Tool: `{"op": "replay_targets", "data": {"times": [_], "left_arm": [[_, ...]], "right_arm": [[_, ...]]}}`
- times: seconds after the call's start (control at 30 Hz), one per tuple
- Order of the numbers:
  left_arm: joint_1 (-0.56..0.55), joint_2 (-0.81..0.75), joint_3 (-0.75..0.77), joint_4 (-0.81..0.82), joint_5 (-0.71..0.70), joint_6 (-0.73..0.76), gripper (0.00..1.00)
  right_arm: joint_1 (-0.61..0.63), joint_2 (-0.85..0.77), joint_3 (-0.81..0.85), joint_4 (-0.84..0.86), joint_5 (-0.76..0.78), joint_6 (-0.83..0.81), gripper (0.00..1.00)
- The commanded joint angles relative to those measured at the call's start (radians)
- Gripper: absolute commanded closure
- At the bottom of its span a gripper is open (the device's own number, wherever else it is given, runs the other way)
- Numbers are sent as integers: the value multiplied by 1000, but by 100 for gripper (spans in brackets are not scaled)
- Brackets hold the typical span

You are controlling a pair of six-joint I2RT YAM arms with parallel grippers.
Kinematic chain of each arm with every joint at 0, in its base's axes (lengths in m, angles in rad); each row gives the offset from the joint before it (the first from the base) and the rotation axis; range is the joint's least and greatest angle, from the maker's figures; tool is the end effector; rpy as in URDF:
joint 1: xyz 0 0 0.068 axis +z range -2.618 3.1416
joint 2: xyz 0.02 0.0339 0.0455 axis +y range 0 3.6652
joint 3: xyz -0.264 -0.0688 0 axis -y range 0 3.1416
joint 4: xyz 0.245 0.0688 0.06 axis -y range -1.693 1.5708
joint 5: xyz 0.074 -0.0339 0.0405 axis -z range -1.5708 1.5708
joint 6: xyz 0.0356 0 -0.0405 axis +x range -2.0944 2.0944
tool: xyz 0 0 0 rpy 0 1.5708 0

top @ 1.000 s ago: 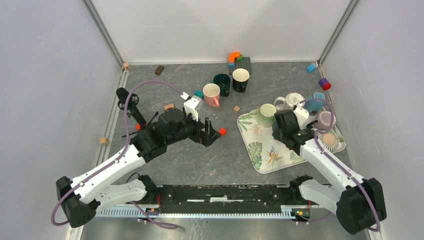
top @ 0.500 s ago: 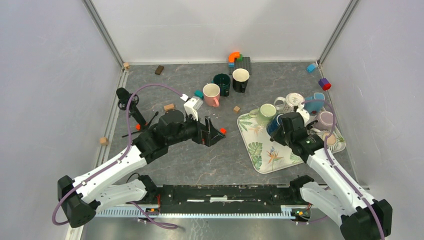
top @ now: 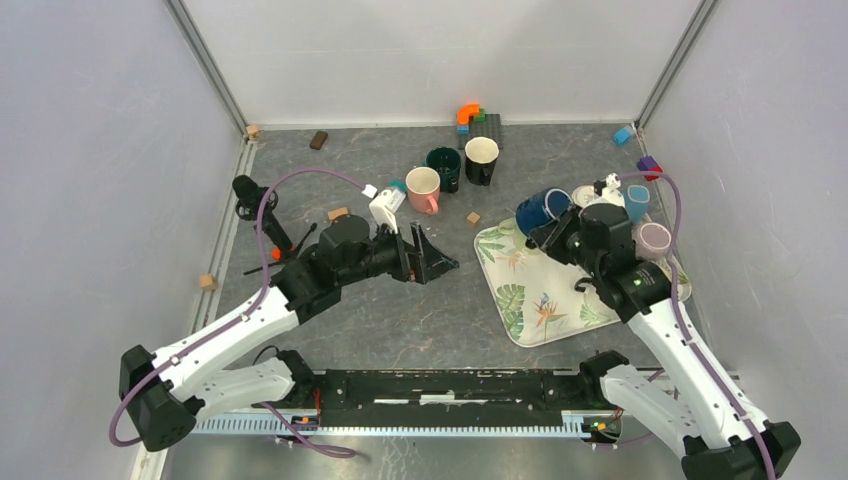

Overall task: Turn the mug right side up
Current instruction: Turn over the cup on the tray.

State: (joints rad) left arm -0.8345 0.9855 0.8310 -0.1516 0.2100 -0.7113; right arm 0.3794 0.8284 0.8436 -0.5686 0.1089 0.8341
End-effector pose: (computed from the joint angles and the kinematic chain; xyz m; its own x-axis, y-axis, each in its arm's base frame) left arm 0.1484 -0.1748 0.3223 -0.7135 -0.1635 -0.6813 0.5180 0.5317 -0.6701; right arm 0.1674 0.0626 0.3143 -0.5371 0.5785 -0.6139 0.1720 0.7876 0.5918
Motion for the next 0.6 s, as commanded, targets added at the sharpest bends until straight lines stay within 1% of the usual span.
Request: {"op": "replay_targets", "data": {"times": [0.0, 0.23, 0.43, 0.57], "left_arm": [[31, 19, 13, 130, 59, -124, 0], [123, 96, -25, 345, 179, -316, 1], [146, 176, -19, 488, 235, -422, 5], [153, 208, -18, 568, 239, -482, 8]], "right_arm": [[2, -15, -12, 318, -145, 43, 100], [11, 33, -57, 644, -272, 134, 100], [29, 102, -73, 866, -354, 201, 100], [44, 151, -77, 1010, -404, 251, 100]]}}
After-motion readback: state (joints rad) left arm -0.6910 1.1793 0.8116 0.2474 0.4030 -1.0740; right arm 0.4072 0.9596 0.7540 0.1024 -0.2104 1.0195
